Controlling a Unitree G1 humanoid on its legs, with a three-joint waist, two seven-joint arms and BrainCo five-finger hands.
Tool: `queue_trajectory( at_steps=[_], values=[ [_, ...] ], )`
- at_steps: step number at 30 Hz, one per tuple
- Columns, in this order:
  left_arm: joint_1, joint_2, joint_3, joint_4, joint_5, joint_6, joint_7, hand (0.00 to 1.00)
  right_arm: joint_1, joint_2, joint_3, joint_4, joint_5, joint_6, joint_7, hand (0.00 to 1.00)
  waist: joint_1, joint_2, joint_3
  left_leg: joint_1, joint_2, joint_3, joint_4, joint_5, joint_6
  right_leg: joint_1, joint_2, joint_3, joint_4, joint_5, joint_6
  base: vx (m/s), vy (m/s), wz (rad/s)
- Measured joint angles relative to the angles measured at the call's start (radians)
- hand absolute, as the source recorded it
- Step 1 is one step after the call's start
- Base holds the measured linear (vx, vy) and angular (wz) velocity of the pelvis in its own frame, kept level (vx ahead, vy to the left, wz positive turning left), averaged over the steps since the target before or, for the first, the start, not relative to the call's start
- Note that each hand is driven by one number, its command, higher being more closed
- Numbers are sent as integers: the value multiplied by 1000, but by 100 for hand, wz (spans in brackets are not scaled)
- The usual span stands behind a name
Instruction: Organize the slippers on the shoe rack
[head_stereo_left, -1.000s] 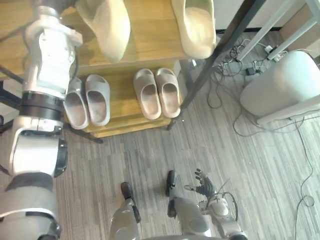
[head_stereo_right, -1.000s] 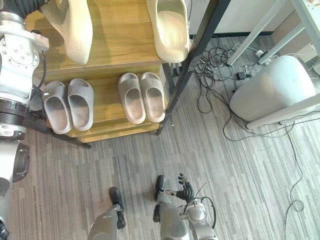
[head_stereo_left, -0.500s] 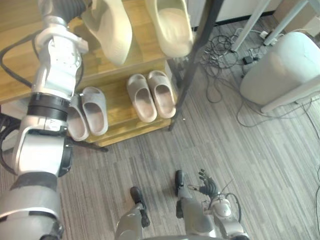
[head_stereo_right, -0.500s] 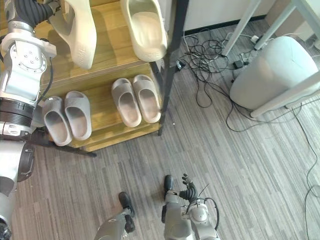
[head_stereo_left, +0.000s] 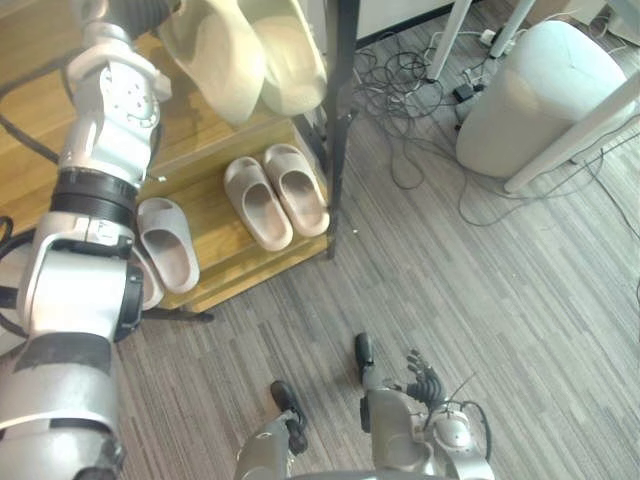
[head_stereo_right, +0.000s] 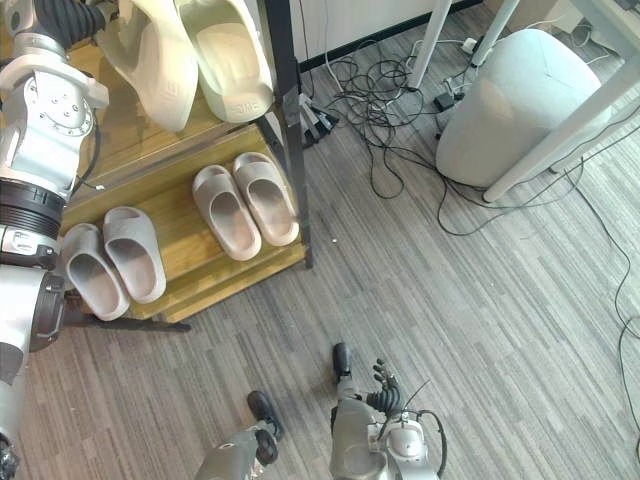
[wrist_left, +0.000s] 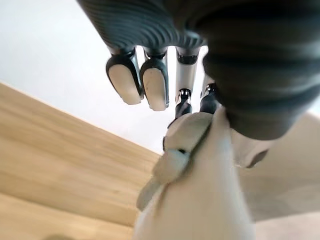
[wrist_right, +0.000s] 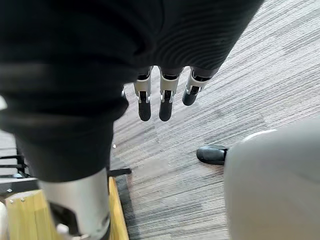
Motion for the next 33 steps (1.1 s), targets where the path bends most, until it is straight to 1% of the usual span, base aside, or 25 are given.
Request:
queue_trajectory(
  at_steps=[5, 9, 11, 13, 20, 21, 27, 30, 33],
  values=[
    [0, 3, 0, 2, 20, 5, 0, 100, 18, 4, 0, -2, 1, -4, -2, 0, -5, 3, 2, -28, 11, -9, 66, -37, 7, 0, 0, 4, 0, 3, 3, -2, 69, -3],
    [0, 13, 0, 8, 50, 8, 0, 100, 20, 4, 1, -5, 1, -15, -2, 0, -14, 8, 4, -47, 11, -29, 98, -50, 13, 1, -2, -3, 0, 4, 3, -10, 61, 7],
    [0, 17, -1, 8, 62, 12, 0, 100, 21, 1, 1, -7, 1, -15, -1, 0, -13, 11, 5, -57, 14, -35, 114, -58, 14, 1, -2, -7, 0, 4, 3, -13, 47, 8],
    [1, 31, -7, 8, 82, 16, 0, 100, 24, 0, 1, -14, 1, -15, -1, 0, -13, 15, 7, -59, 12, -36, 116, -59, 16, 1, -4, -7, 0, 4, 2, -7, 53, 3],
    [2, 33, -7, 8, 100, 19, 0, 100, 28, -4, 1, -19, 1, -24, 0, 0, -12, 17, 6, -59, 12, -39, 116, -59, 16, 3, -4, -10, 0, 4, 2, -1, 44, 1],
    [2, 33, -7, 8, 100, 19, 0, 0, 28, -5, 1, -19, 1, -25, 1, 0, -12, 18, 5, -59, 12, -40, 116, -59, 16, 3, -4, -11, 0, 4, 2, -3, 39, 1],
    [10, 35, -12, 7, 119, 18, 0, 0, 28, -15, 1, -20, 1, -28, 4, 0, -10, 29, 5, -59, 11, -53, 118, -59, 16, 12, -4, -23, 0, 3, 1, -5, 42, 5],
    [31, 61, -33, 7, 140, 19, 0, 0, 28, -25, 1, -20, 3, -35, 4, 0, -10, 37, 5, -58, 11, -53, 118, -59, 16, 13, -4, -23, 0, 3, 1, -7, 40, 0],
    [39, 71, -40, -6, 158, 18, 0, 0, 28, -35, 1, -20, 9, -35, 4, 0, -10, 39, 4, -58, 12, -53, 120, -59, 16, 14, -4, -23, 0, 3, 1, -8, 27, 0]
  ],
)
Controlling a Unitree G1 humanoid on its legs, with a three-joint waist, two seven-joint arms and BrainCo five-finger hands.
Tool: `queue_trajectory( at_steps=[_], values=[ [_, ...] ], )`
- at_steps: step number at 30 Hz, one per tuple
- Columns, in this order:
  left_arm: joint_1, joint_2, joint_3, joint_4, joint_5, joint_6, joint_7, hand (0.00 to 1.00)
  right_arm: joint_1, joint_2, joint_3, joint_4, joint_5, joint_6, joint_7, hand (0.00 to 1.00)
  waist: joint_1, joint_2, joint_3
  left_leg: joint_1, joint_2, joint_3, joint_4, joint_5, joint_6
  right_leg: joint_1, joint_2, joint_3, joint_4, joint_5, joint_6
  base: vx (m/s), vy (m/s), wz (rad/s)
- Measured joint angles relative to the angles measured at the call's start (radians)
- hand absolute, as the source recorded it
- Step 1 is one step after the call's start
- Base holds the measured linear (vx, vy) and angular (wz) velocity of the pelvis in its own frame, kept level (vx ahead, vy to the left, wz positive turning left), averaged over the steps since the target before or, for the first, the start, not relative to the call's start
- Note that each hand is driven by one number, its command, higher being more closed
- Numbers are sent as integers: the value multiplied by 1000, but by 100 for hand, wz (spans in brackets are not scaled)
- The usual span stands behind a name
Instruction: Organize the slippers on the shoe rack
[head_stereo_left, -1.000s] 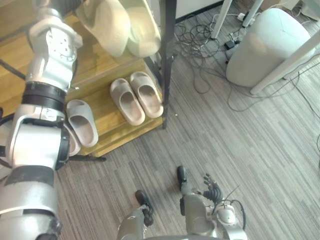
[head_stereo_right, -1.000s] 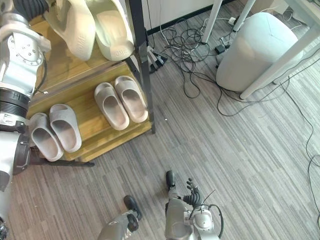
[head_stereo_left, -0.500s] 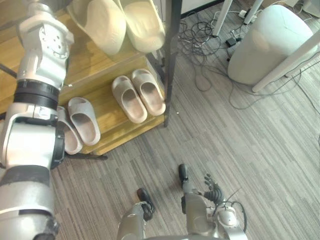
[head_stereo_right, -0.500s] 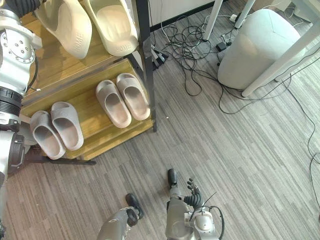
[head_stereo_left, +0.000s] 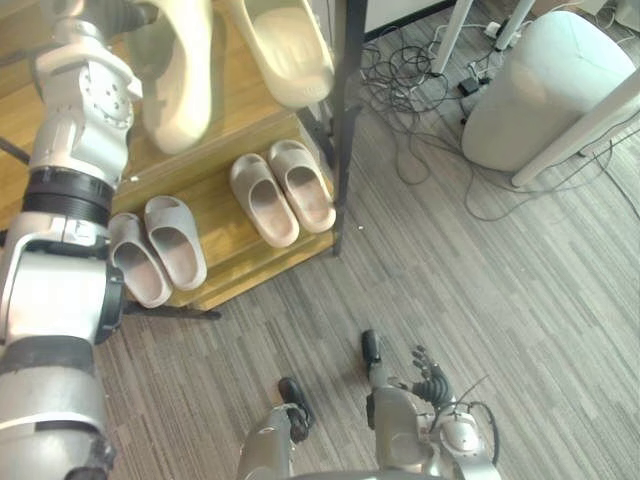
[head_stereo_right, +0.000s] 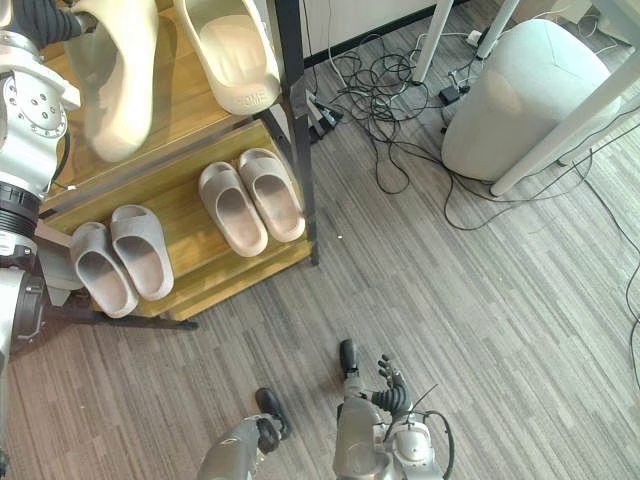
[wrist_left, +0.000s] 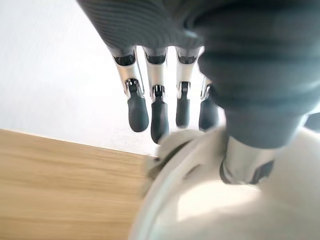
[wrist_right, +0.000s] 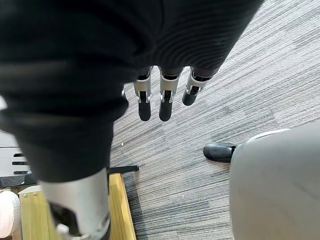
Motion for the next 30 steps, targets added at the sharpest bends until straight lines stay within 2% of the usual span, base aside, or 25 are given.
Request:
queue_trajectory(
  at_steps=[9, 25, 30],
  values=[
    [2, -4, 0, 0, -9, 1, -1, 0, -2, 4, 7, 3, -11, 0, -5, 0, 0, 1, 0, 1, 0, -6, 2, 0, 0, 6, -1, -6, 0, 0, 0, -10, 40, 2],
    [7, -118, 119, -1, -186, 1, 4, 0, -9, 7, 13, 27, -13, 6, -32, 0, 22, 2, -1, 17, -21, -32, -26, 19, 8, 26, -16, -33, 0, 0, 0, -11, 42, 6],
    [71, -138, 134, -57, -236, 0, 5, 0, -11, 16, 13, 32, -13, 23, -36, 0, 27, 5, -4, 39, -24, -41, -45, 28, 6, 48, -17, -47, 0, 0, 0, -11, 34, 6]
  ],
)
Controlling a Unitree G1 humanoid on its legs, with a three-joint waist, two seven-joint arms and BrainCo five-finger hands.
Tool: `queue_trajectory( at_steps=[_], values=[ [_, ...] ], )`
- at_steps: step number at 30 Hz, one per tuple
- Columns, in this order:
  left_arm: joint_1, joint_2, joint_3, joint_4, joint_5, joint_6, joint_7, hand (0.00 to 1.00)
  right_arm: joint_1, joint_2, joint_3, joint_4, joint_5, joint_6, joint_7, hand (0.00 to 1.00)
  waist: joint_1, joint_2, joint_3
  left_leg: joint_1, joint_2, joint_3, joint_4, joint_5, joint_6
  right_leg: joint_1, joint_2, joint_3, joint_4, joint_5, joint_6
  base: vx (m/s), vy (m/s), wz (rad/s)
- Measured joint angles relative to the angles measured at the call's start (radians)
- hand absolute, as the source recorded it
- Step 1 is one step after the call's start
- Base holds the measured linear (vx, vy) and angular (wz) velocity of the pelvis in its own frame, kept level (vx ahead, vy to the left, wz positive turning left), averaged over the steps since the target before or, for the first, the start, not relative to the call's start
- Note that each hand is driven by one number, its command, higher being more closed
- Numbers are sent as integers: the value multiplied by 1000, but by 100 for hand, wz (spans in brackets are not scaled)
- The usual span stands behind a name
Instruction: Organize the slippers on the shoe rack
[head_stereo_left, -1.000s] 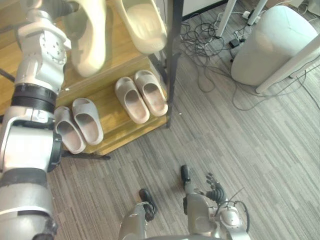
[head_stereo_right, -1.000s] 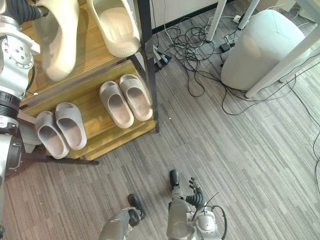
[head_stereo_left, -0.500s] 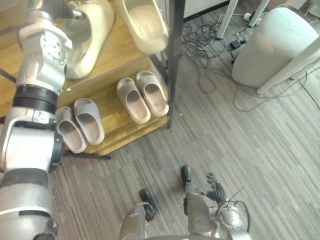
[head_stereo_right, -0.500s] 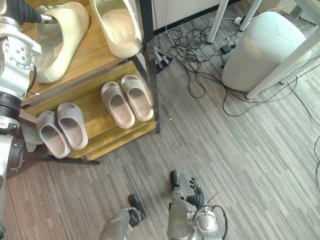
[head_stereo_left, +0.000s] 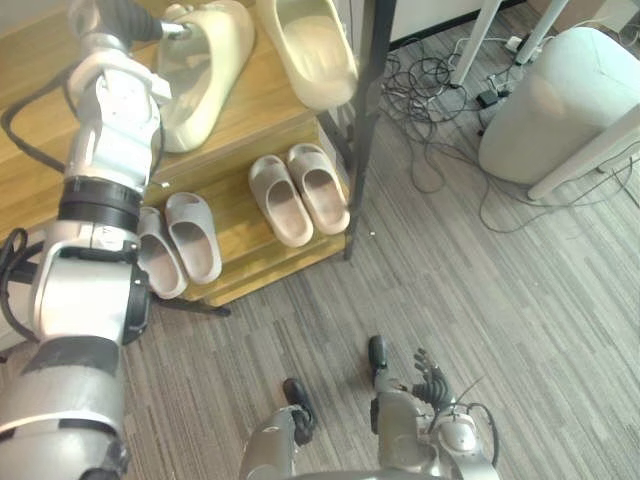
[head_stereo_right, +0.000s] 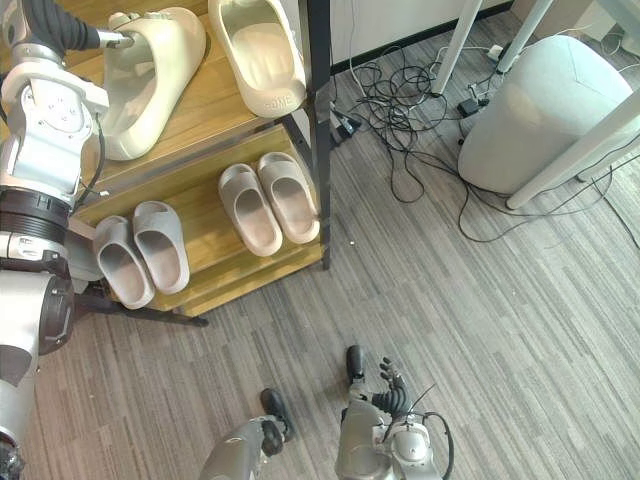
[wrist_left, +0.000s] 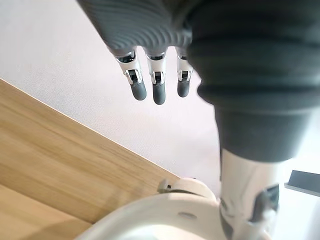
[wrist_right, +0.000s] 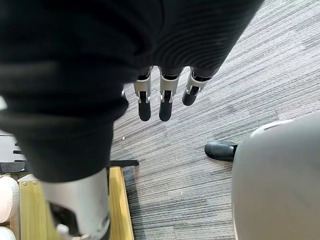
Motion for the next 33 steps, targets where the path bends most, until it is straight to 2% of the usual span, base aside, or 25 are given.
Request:
queue_trajectory(
  at_steps=[7, 11, 16, 19, 23, 30, 33],
  values=[
    [100, -33, 70, -87, -93, -18, 17, 0, -20, 3, -2, 34, -27, 13, -4, 0, 14, 2, -5, 19, -13, -15, -44, 26, 1, 10, -11, -13, 0, -6, 3, -22, 26, 9],
    [180, -62, 136, -105, -228, -35, 17, 0, -27, 5, -6, 57, -37, 29, -6, 0, 21, 6, -25, 31, -18, -19, -70, 40, -1, 13, -13, -22, 0, -7, 5, -4, 15, 3],
    [271, -106, 145, -139, -389, -52, 13, 0, -28, 7, -15, 76, -38, 43, -17, 0, 33, 7, -34, 70, -22, -41, -90, 50, -3, 57, -13, -44, 0, -17, 9, -12, 30, 12],
    [329, -120, 146, -164, -485, -85, -15, 0, -29, 7, -15, 87, -39, 57, -18, 0, 45, 8, -45, 86, -27, -45, -123, 59, -11, 63, -15, -49, 0, -27, 8, -36, 16, 9],
    [383, -121, 146, -174, -603, -91, -39, 0, -48, 8, -16, 125, -42, 71, -18, 0, 58, 9, -52, 125, -32, -48, -192, 100, -12, 71, -12, -66, 0, -31, 1, -14, 4, 3],
    [452, -186, 107, -218, -654, -108, -78, 0, -72, 9, -14, 164, -47, 93, -17, 0, 65, 11, -57, 190, -35, -63, -265, 134, -18, 113, -4, -89, 0, -44, -3, -3, 19, 6],
    [495, -220, 73, -228, -653, -108, -83, 0, -72, 17, -12, 170, -47, 100, -18, 0, 65, 10, -83, 205, -37, -64, -292, 141, -19, 117, -4, -93, 0, -49, 1, -2, 34, 3]
  ],
)
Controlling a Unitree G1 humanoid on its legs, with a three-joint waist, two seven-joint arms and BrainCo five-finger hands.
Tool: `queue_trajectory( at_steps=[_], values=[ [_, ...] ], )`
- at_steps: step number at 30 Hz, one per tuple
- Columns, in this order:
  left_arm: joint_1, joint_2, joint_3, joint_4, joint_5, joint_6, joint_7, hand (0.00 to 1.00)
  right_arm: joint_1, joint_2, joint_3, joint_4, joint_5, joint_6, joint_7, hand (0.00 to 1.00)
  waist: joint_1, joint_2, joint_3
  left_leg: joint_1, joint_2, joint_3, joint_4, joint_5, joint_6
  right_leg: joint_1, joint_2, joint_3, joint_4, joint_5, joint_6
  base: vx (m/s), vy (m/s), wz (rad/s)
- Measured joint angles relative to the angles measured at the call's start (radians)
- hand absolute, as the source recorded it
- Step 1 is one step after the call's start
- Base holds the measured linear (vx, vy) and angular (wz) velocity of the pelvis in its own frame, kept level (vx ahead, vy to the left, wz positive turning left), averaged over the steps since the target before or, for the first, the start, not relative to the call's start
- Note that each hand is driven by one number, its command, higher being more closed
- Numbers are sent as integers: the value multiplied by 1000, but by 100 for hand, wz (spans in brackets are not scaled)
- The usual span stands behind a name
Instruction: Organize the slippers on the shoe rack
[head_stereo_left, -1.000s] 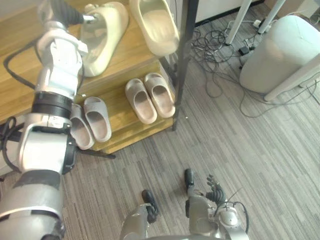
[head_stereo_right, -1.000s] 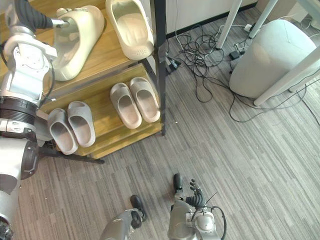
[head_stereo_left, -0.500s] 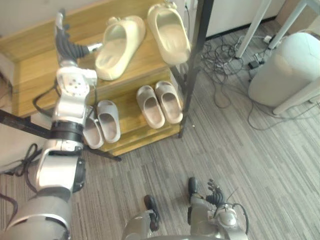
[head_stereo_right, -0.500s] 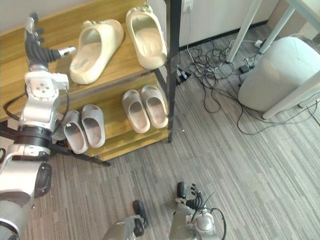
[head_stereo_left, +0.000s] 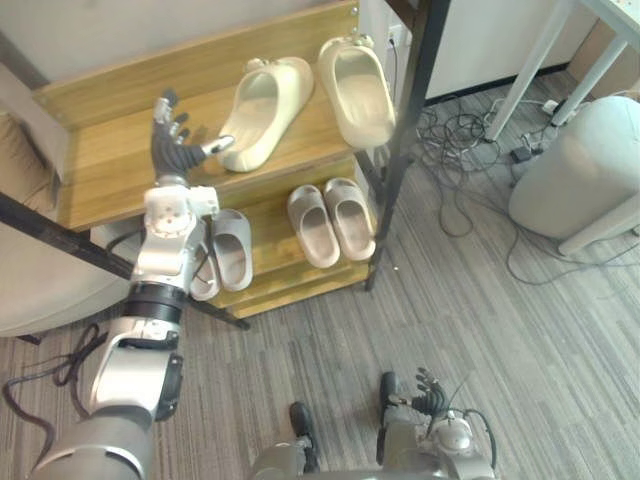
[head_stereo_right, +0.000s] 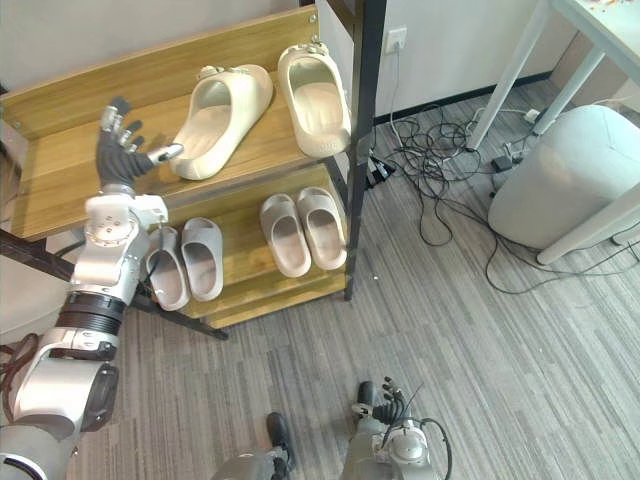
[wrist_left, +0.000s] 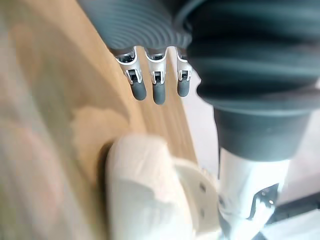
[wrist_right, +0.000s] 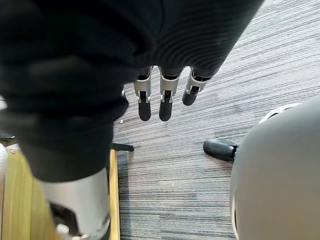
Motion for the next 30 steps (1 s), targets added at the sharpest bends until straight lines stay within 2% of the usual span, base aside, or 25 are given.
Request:
queue_trajectory(
  at_steps=[10, 17, 30],
  values=[
    [27, -96, -58, -18, 1, -4, 3, 0, 5, 6, 13, 4, -28, 8, -7, 0, 0, -6, -20, 38, -3, -9, -37, 11, 1, 31, -6, -18, -7, -13, 17, -6, 14, 4],
    [25, -118, -87, -33, -8, -21, 9, 0, 8, 4, 18, 0, -28, 9, -6, 0, -1, -15, -25, 46, -6, -10, -53, 14, 5, 32, -8, -21, -7, -15, 21, 4, 14, 2],
    [-109, -138, -115, 17, -59, -5, -2, 0, 80, -63, -5, -132, -22, -15, 38, 0, -46, -36, -20, 33, -10, 31, -45, 9, 3, -4, -9, 31, 0, -5, 26, -9, 11, -10]
  ],
)
